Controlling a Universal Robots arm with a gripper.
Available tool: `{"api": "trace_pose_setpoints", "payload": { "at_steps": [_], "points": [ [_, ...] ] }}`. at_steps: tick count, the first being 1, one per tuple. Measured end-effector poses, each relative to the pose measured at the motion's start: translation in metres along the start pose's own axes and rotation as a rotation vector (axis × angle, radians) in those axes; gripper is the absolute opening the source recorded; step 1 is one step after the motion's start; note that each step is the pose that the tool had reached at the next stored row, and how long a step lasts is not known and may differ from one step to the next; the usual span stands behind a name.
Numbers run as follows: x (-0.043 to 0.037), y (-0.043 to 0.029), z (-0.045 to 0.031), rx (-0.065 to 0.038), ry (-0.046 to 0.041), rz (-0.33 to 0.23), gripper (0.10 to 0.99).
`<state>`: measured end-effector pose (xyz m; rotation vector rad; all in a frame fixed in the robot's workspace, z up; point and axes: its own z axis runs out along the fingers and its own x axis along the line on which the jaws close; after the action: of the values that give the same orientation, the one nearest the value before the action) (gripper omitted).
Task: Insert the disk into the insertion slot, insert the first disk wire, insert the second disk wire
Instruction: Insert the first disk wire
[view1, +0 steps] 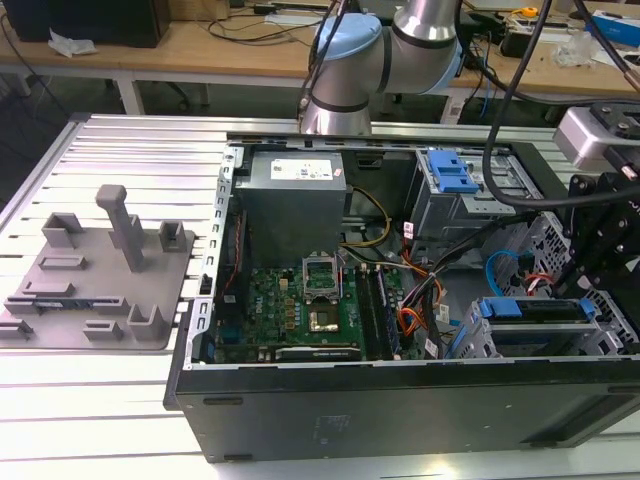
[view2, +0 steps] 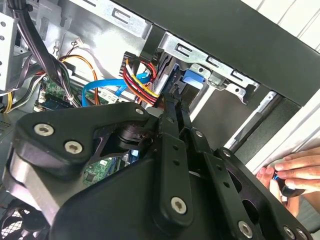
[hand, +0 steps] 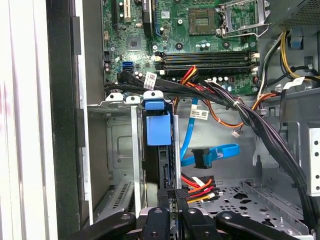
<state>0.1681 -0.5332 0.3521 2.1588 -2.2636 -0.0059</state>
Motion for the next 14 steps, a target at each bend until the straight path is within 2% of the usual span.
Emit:
{"api": "trace_pose_setpoints", "payload": {
  "at_steps": [14],
  "points": [
    [0.0,0.0,0.0041,-0.004,0.0002,0.0,0.165]
  ]
}}
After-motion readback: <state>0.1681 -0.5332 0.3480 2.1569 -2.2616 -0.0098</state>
